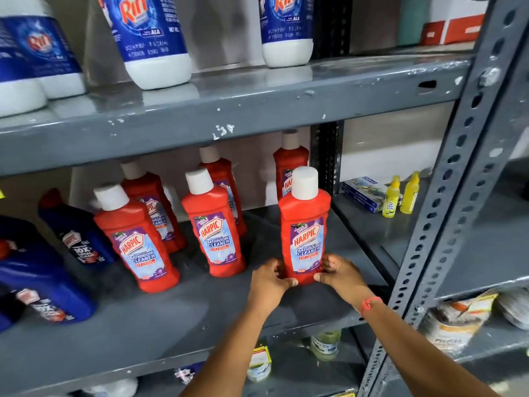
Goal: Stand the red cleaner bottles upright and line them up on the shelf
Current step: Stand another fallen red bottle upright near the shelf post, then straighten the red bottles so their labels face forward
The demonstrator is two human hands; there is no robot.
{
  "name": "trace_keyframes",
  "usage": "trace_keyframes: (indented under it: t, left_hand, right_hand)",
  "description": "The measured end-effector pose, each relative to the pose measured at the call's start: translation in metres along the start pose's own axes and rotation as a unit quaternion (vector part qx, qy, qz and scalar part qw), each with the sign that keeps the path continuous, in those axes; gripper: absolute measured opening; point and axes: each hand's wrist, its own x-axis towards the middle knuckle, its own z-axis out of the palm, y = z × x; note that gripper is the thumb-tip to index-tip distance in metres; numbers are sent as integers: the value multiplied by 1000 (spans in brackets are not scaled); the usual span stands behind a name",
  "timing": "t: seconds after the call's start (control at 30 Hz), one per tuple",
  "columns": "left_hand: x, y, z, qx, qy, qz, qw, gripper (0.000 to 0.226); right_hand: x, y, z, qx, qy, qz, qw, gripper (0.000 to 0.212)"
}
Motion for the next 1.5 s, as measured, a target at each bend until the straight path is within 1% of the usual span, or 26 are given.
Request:
trace_keyframes:
  t: [0.13,0.2,0.23,0.27,0.3,0.33,0.37,0.4,0.47,0.53,0.6,0.63,0.7,0.77,0.83,0.9,0.93,1.0,1.1,1.23,1.5]
  left_hand:
    - [-6,5,1,11,8,-3,1000,37]
    - [-8,5,-1,11,10,-1,1000,36]
    - [-9,3,-3,7,11,-3,1000,35]
    - [-10,1,-7,0,18,-9,1000,36]
    - [-12,-2,-13,-10,34,-16,999,36]
    - [-13,-6,-20,-23,64,-20,997,33]
    - [-14,-12,-30,-36,102,-23,994,27]
    - [-15,-18,-40,-45,142,-28,988,20]
    - [-18,-30,-61,-47,209,-40,976,12]
    - [-17,-41,-78,-55,249,-48,966,13]
    - [-13,-51,-93,-47,266,-58,961,20]
    - [-10,-56,-100,-33,269,-62,961,27]
    - [-2,-63,-113,-8,242,-64,968,42]
    - [8,-68,-124,-1,186,-60,981,52]
    - [15,-69,-132,-10,128,-58,990,51]
    - [20,-68,-136,-7,77,-40,996,38]
    - [21,-67,-136,-7,64,-28,998,30]
    - [21,-67,-134,-17,65,-19,998,24]
    - [15,-68,-131,-24,76,-15,997,25]
    - [-1,-70,-127,-29,75,1,997,25]
    - [-32,-71,-122,-19,58,18,998,25]
  right_hand:
    - [-2,-3,2,-8,0,6,1000,47]
    - [-6,-2,7,18,15,12,1000,51]
    - [-12,0,10,40,55,9,998,50]
    - [-20,2,14,48,122,-4,991,44]
    - [-30,5,19,39,197,-23,979,34]
    - [-42,9,26,8,251,-43,967,25]
    - [-55,13,34,-30,270,-70,960,25]
    - [-70,15,46,-68,252,-104,960,32]
    - [-88,16,72,-114,161,-160,967,41]
    - [-87,6,100,-120,79,-184,972,32]
    - [-69,-14,125,-102,59,-179,977,24]
    - [-54,-25,135,-80,62,-161,982,26]
    - [-21,-47,146,-21,57,-94,994,46]
    - [10,-59,150,-28,34,-33,998,62]
    - [30,-64,150,-73,3,-19,997,66]
    - [38,-65,154,-66,-30,-16,997,60]
    - [39,-64,156,-70,-33,-16,997,57]
    - [40,-62,158,-90,-22,-21,995,50]
    - [36,-62,158,-89,2,-21,996,48]
    - [19,-57,154,-99,6,-18,995,52]
    - [-24,-50,145,-131,22,-28,991,45]
